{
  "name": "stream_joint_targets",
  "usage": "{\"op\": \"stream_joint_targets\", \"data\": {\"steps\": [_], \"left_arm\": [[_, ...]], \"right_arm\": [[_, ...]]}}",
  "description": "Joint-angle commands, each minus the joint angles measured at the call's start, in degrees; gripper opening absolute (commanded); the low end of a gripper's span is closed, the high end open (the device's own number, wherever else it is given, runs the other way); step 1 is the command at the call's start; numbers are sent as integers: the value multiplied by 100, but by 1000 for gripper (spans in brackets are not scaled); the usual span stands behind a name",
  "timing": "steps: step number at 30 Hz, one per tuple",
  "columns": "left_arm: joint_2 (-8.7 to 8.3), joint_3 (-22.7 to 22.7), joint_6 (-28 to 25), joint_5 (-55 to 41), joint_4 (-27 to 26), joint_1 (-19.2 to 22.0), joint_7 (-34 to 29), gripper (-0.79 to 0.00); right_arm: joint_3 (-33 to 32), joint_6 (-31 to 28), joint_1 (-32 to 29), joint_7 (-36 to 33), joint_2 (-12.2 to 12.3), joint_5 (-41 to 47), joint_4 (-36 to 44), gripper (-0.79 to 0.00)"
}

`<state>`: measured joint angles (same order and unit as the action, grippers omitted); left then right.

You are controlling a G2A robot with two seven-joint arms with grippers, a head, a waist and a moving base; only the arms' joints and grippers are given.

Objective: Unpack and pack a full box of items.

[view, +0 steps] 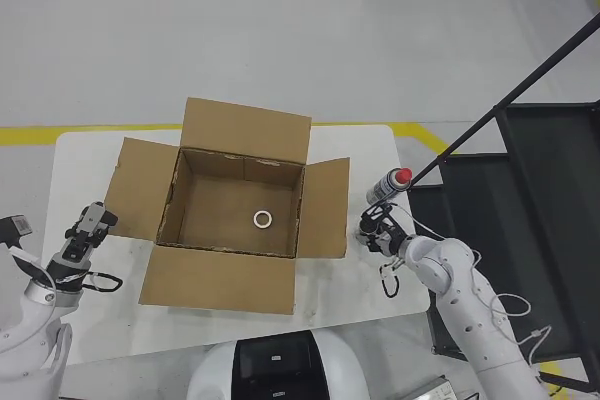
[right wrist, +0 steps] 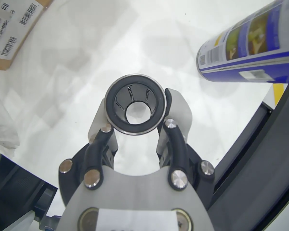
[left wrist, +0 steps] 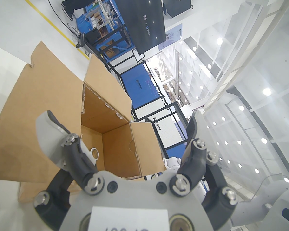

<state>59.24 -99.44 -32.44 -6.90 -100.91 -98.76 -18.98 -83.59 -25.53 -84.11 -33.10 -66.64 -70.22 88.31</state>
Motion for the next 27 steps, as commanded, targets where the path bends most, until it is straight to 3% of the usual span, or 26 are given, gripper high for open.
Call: {"op": "stream_joint_targets", "data": {"steps": [1,9,16,21,27], "left_arm": [[0,0,0,0,0,0,0,0],[0,0,0,0,0,0,0,0],[0,0,0,0,0,0,0,0],[0,0,0,0,0,0,0,0],[0,0,0,0,0,0,0,0]], "right_arm": [[-174,-89,-226,115,30,100,351,-785],[-994,-400,-1293,619,143,350,2158,-785],[-1449,-470,-1917,1225,198,-494,3773,-785],[-1009,-635,-1354,1218,215,-763,4148,-785],[601,-896,493,738,129,-602,3415,-785]]}}
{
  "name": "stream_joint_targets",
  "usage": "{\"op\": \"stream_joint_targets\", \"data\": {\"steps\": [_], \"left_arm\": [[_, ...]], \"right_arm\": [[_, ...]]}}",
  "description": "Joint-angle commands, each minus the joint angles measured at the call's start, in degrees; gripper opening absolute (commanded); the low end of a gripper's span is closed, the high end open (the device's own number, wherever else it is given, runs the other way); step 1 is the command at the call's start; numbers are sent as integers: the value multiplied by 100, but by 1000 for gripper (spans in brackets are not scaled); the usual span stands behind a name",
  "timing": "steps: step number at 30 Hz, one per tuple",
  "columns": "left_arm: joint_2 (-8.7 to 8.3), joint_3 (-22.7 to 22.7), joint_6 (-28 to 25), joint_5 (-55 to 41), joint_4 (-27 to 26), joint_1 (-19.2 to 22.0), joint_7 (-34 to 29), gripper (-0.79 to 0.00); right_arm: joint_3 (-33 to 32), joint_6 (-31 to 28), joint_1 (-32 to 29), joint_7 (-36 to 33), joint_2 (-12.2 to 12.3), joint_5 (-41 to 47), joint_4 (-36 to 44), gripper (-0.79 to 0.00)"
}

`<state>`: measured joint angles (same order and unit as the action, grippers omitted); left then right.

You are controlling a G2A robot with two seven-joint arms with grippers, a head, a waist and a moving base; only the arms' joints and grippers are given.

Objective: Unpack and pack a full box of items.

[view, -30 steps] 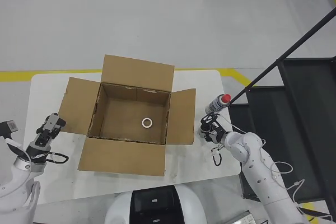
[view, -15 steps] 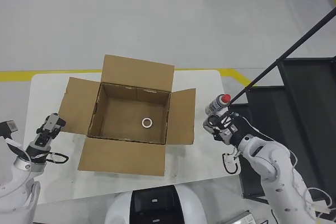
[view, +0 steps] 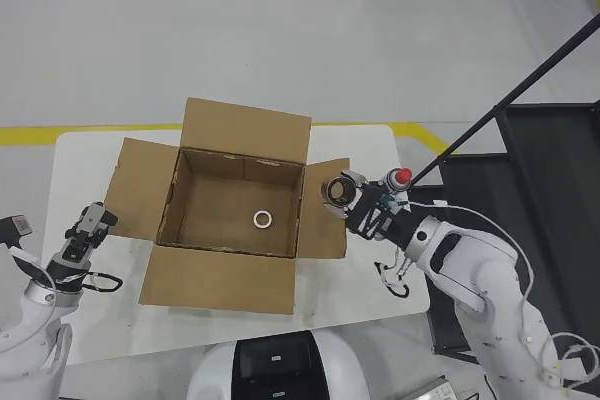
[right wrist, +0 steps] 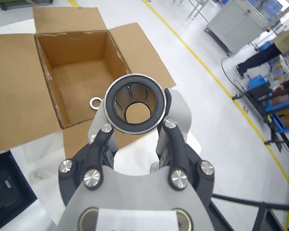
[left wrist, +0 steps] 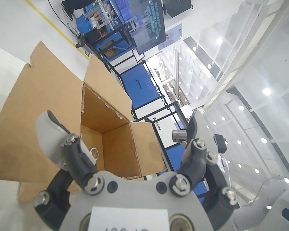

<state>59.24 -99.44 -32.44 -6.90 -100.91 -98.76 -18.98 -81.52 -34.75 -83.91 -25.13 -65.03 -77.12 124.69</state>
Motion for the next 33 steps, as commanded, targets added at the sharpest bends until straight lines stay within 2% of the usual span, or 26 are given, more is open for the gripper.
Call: {"op": "stream_joint_targets", "data": {"steps": [1,9,15,22,31,32,33], "left_arm": [[0,0,0,0,0,0,0,0],[0,0,0,0,0,0,0,0],[0,0,0,0,0,0,0,0],[0,0,0,0,0,0,0,0],[0,0,0,0,0,0,0,0],[0,0,0,0,0,0,0,0],[0,0,0,0,0,0,0,0]], "right_arm": [[710,50,814,-139,-70,148,-453,-785],[3070,579,3148,-599,-613,1138,-2648,-785],[4163,1102,4219,-811,-1113,1797,-4102,-785],[4904,1279,4836,-1136,-1578,2213,-5384,-785],[5403,1401,5132,-811,-2045,2204,-6618,-785],[5420,1394,5152,-738,-2091,2240,-6740,-773],[5431,1371,5178,-666,-2133,2276,-6846,-696]]}}
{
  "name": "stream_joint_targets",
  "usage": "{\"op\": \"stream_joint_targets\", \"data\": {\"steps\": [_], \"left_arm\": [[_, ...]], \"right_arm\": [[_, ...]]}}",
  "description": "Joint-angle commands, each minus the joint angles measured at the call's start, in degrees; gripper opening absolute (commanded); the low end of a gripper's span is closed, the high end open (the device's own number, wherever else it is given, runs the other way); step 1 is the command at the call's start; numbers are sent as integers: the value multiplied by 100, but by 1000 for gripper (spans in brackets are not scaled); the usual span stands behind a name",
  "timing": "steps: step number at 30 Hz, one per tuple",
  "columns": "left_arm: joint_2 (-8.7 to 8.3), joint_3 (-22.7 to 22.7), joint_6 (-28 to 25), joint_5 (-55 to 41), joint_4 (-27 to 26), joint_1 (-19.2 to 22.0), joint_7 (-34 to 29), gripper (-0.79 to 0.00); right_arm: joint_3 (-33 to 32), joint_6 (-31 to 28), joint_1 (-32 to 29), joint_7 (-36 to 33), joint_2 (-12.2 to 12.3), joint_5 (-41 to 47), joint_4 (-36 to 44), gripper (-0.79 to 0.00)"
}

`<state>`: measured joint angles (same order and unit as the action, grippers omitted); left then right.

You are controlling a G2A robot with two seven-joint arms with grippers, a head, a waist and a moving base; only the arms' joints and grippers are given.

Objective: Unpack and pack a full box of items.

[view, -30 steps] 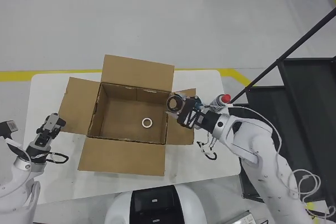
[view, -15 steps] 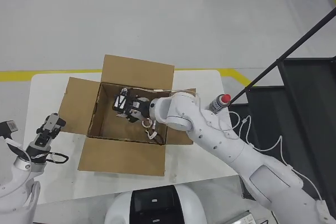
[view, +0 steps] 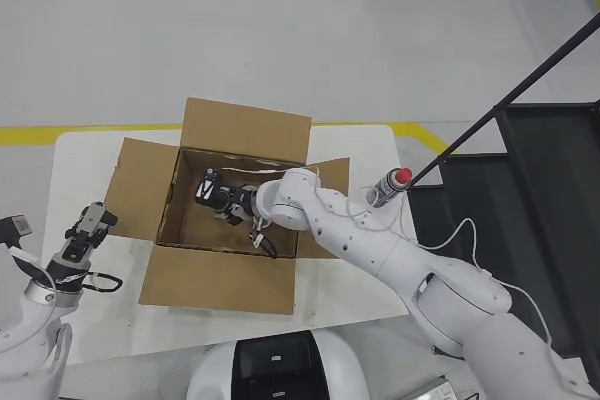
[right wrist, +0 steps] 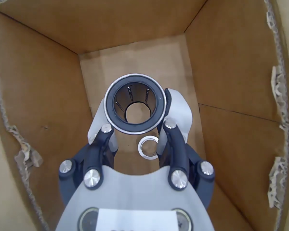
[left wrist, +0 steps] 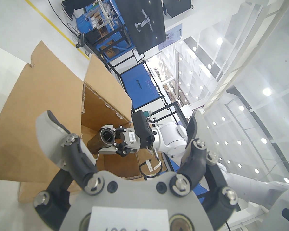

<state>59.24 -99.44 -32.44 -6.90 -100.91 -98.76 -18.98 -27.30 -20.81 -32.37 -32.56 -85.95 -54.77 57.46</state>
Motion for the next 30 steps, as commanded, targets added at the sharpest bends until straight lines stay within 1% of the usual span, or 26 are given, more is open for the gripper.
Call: {"op": "stream_joint_targets", "data": {"steps": [1,2,4,5,6,7,8,9,12,15,18,21,24,27,29,30], "left_arm": [[0,0,0,0,0,0,0,0],[0,0,0,0,0,0,0,0],[0,0,0,0,0,0,0,0],[0,0,0,0,0,0,0,0],[0,0,0,0,0,0,0,0],[0,0,0,0,0,0,0,0],[0,0,0,0,0,0,0,0],[0,0,0,0,0,0,0,0],[0,0,0,0,0,0,0,0],[0,0,0,0,0,0,0,0],[0,0,0,0,0,0,0,0],[0,0,0,0,0,0,0,0],[0,0,0,0,0,0,0,0],[0,0,0,0,0,0,0,0],[0,0,0,0,0,0,0,0],[0,0,0,0,0,0,0,0]], "right_arm": [[26,-42,57,114,-81,44,-239,-680],[38,-53,81,136,-122,77,-350,-628],[88,-104,135,90,-206,115,-577,-434],[120,-131,160,57,-250,126,-681,-385],[142,-167,178,54,-292,153,-781,-256],[163,-188,199,69,-331,150,-880,-151],[180,-211,212,103,-365,143,-966,-28],[190,-248,222,146,-393,139,-1048,0],[131,-350,260,301,-437,180,-1214,0],[-8,-500,294,522,-384,95,-1104,0],[-286,-690,213,727,-199,-65,-668,0],[-842,-912,-123,895,139,-183,140,0],[-1740,-1137,-863,966,596,-414,1383,0],[-2847,-1585,-1999,1070,1048,-875,2986,0],[-3625,-1825,-2839,1542,1291,-1615,4026,0],[-3963,-1919,-3296,1931,1381,-1884,4349,0]]}}
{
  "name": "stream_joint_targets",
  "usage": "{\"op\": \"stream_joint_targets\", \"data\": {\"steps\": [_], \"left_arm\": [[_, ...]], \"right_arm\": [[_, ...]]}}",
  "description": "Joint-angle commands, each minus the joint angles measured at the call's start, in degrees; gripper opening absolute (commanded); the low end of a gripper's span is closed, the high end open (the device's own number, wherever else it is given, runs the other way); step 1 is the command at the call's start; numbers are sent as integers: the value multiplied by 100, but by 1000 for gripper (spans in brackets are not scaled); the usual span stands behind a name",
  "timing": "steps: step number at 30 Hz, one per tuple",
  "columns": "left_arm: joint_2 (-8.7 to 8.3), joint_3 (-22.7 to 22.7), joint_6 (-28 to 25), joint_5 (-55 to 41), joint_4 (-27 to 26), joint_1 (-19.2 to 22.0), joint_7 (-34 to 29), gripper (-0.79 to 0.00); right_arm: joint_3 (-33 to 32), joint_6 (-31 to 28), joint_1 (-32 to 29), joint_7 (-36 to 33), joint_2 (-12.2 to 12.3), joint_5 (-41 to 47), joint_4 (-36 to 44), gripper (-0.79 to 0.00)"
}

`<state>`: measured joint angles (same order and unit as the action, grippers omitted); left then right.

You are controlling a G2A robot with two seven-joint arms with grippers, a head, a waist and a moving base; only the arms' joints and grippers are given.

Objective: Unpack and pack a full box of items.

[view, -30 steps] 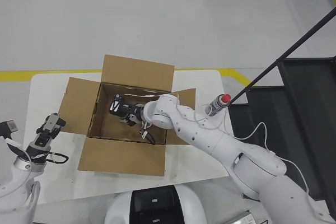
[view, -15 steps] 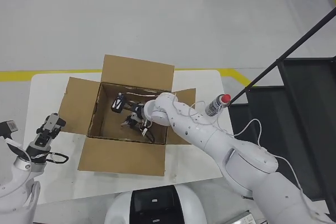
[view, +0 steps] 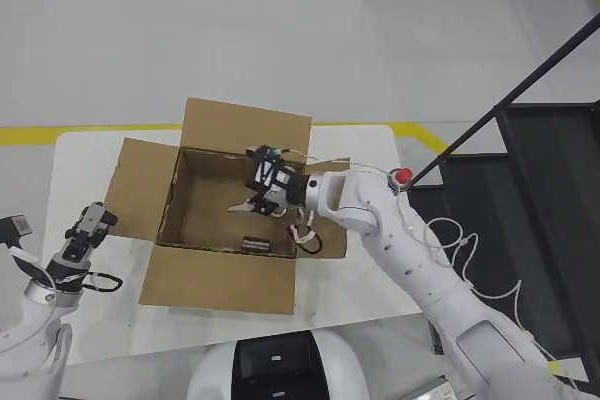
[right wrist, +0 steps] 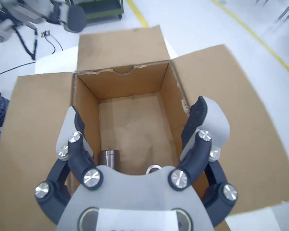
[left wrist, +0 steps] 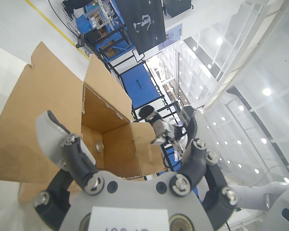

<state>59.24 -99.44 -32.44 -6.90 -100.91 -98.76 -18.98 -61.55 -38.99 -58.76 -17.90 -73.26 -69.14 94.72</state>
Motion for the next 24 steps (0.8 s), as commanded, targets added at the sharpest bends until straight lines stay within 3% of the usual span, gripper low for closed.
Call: {"op": "stream_joint_targets", "data": {"steps": [1,5,10,24], "left_arm": [[0,0,0,0,0,0,0,0],[0,0,0,0,0,0,0,0],[0,0,0,0,0,0,0,0],[0,0,0,0,0,0,0,0]], "right_arm": [[-857,-160,-1061,797,187,-684,788,0],[-1772,-155,-2192,1922,353,-970,916,0],[-2476,-148,-3071,3258,442,-833,826,0],[-2476,-148,-3071,3258,442,-833,826,0]]}}
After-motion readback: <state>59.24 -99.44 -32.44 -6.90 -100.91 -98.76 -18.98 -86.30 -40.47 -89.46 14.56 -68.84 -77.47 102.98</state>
